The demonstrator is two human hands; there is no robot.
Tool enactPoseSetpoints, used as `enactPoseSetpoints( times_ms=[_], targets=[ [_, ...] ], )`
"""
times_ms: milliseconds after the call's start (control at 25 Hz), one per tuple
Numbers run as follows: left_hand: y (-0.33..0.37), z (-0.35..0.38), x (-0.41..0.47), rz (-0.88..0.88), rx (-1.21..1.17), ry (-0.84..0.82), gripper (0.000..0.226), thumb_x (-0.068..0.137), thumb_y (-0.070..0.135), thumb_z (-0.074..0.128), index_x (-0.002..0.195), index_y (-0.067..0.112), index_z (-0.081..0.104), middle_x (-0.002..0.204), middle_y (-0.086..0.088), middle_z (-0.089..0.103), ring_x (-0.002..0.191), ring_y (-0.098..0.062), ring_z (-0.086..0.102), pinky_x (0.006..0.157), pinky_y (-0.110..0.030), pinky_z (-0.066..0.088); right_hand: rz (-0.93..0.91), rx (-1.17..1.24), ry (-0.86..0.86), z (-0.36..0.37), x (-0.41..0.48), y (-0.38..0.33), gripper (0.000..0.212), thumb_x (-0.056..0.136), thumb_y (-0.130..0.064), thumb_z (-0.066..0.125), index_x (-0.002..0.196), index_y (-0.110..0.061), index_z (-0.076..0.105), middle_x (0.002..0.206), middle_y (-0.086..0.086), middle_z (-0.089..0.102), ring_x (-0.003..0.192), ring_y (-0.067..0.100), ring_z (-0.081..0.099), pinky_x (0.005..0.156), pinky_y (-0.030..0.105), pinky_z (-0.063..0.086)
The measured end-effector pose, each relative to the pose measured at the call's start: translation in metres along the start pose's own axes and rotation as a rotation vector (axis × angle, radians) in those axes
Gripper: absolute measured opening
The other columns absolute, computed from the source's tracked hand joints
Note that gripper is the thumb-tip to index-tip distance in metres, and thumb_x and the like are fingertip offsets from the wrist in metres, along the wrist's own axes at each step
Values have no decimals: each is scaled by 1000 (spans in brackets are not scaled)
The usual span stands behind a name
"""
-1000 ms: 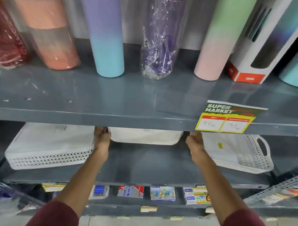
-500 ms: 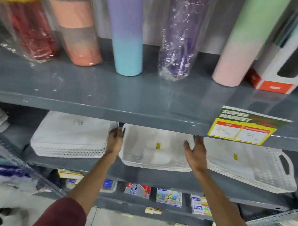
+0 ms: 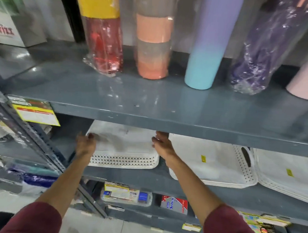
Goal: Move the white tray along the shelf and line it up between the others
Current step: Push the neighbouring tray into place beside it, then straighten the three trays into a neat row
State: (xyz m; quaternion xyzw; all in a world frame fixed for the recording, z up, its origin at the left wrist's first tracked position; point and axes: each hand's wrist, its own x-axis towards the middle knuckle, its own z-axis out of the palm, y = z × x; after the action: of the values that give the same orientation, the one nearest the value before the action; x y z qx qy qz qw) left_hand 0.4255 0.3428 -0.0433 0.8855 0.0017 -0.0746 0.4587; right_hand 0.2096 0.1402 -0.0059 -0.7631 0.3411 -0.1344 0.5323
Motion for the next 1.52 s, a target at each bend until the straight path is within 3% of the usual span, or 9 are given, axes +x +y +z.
enactPoseSetpoints(
  times_ms=[120, 280, 520, 640, 800, 960, 1160, 1360, 1520],
  targets=[
    [-13, -19, 41, -170, 31, -145, 47, 90, 37, 48, 123, 4, 55, 133, -25, 55, 118, -39, 55, 101, -52, 45, 184, -152, 77, 35, 33, 8, 69, 85, -23, 55, 148, -7, 34, 153, 14, 38, 141, 31, 39, 115, 36, 34],
    [-2, -34, 31, -126, -151, -303, 21, 94, 14, 50, 109, 11, 64, 109, -14, 59, 99, -27, 57, 77, -34, 43, 371, 73, 133, 49, 27, 2, 57, 92, -17, 58, 146, -11, 42, 125, -1, 55, 111, 17, 56, 68, 17, 43],
    [-4, -44, 52, -69, -661, -202, 46, 84, -5, 43, 122, 16, 58, 120, -5, 66, 103, -19, 62, 81, -31, 52, 206, 136, 406, 43, 20, -8, 24, 92, -21, 50, 115, -26, 56, 114, -2, 68, 108, 26, 62, 84, 31, 47],
    [-5, -55, 37, -183, -824, -236, 35, 95, 20, 34, 102, 17, 68, 96, -5, 74, 89, -23, 67, 77, -36, 55, 134, 380, 391, 46, 9, -6, 22, 96, -21, 47, 105, -29, 66, 110, -2, 73, 100, 18, 67, 81, 31, 51],
    [-26, -53, 45, -342, -769, -277, 45, 85, 54, 40, 94, 23, 71, 94, -7, 71, 82, -30, 65, 76, -41, 53, 313, 675, 264, 45, -8, 15, 26, 95, -25, 57, 114, -17, 74, 114, 10, 75, 103, 29, 71, 92, 45, 55],
    [-32, -48, 45, -355, -577, -201, 28, 86, 39, 52, 78, 18, 68, 101, -13, 68, 71, -26, 60, 70, -37, 52, 410, 683, 314, 44, -14, 20, 24, 93, -14, 55, 105, -12, 76, 106, 13, 75, 100, 36, 70, 94, 51, 56],
    [-20, -47, 46, -355, -574, -138, 41, 94, 30, 37, 113, 10, 67, 119, -15, 69, 95, -31, 68, 94, -47, 53, 247, 684, 155, 17, -39, 21, 34, 95, 2, 43, 116, -11, 67, 120, 4, 70, 112, 17, 65, 108, 31, 44],
    [18, -31, -21, 120, -236, 128, 38, 97, 16, 41, 130, 1, 53, 131, -23, 59, 121, -39, 56, 99, -40, 43, 46, 565, 282, -67, -64, 43, 32, 93, 9, 46, 117, 4, 66, 120, 13, 70, 103, 17, 70, 90, 21, 54],
    [52, 47, -91, 501, -295, -171, 45, 83, 32, 42, 108, 4, 66, 105, -12, 71, 96, -11, 67, 97, -40, 49, -59, -23, 644, -175, -75, 88, 28, 91, 0, 54, 111, -13, 69, 112, 5, 71, 90, -10, 66, 82, 14, 46]
  ],
)
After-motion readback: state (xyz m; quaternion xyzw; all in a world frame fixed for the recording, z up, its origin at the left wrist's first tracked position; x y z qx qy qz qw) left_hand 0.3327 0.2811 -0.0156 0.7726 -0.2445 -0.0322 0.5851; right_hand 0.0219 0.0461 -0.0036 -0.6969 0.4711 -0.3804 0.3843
